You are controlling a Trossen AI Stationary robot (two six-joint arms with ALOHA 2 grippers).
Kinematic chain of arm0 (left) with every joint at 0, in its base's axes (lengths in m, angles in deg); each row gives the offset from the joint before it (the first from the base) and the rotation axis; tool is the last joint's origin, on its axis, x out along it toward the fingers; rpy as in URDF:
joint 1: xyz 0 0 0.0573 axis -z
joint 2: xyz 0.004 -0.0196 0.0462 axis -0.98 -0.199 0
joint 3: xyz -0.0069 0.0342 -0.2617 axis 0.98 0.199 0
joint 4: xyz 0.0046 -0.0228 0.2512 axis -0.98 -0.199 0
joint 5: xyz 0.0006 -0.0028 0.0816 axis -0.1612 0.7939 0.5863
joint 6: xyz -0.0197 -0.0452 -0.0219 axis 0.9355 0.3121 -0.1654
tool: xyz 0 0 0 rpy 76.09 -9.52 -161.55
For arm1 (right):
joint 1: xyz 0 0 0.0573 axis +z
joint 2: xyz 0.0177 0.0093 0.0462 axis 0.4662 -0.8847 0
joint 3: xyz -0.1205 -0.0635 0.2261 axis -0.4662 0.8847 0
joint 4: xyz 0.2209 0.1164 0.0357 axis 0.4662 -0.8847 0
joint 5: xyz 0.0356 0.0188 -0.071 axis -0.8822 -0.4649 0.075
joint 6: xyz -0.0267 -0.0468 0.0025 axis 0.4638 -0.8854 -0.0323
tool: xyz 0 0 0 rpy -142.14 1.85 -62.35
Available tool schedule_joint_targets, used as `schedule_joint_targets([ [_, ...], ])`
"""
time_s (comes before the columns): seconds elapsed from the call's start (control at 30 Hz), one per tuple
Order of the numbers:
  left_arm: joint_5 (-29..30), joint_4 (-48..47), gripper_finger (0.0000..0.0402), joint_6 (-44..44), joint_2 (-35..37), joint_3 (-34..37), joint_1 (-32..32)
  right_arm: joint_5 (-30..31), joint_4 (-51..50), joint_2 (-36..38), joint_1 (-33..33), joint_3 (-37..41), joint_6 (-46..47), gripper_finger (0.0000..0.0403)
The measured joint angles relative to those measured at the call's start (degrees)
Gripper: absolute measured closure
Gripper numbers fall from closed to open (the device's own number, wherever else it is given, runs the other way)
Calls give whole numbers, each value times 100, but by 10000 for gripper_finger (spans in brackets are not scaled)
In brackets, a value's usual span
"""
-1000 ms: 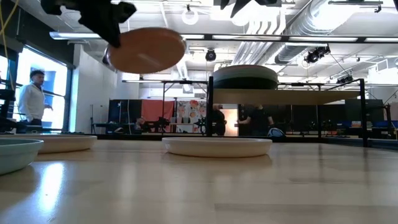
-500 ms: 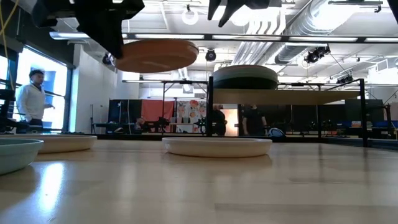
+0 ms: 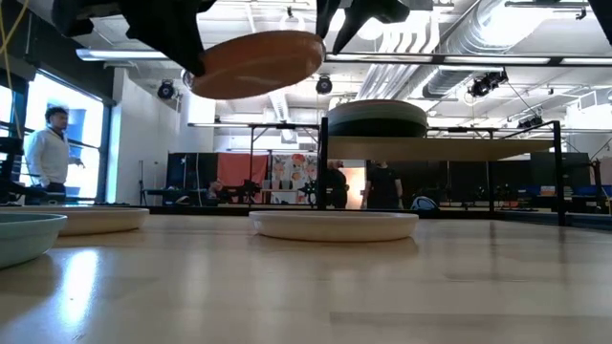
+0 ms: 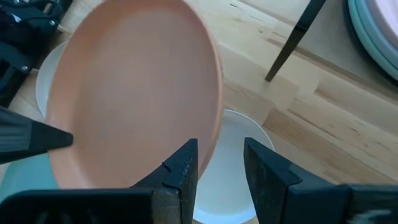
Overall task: Place and stack plates onto a shelf
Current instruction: Put the brown plate on the shelf
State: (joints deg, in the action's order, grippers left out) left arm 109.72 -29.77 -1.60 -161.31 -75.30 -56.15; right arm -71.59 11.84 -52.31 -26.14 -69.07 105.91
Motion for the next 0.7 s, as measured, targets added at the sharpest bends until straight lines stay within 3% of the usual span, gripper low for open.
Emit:
schedule_joint_targets([
  [0.5, 502, 401, 401, -485, 0, 0, 15, -74, -4, -11, -13, 0, 104, 298],
  [0.7, 487, 396, 401, -504, 0, 0, 18, -263, -3, -11, -13, 0, 38, 366],
])
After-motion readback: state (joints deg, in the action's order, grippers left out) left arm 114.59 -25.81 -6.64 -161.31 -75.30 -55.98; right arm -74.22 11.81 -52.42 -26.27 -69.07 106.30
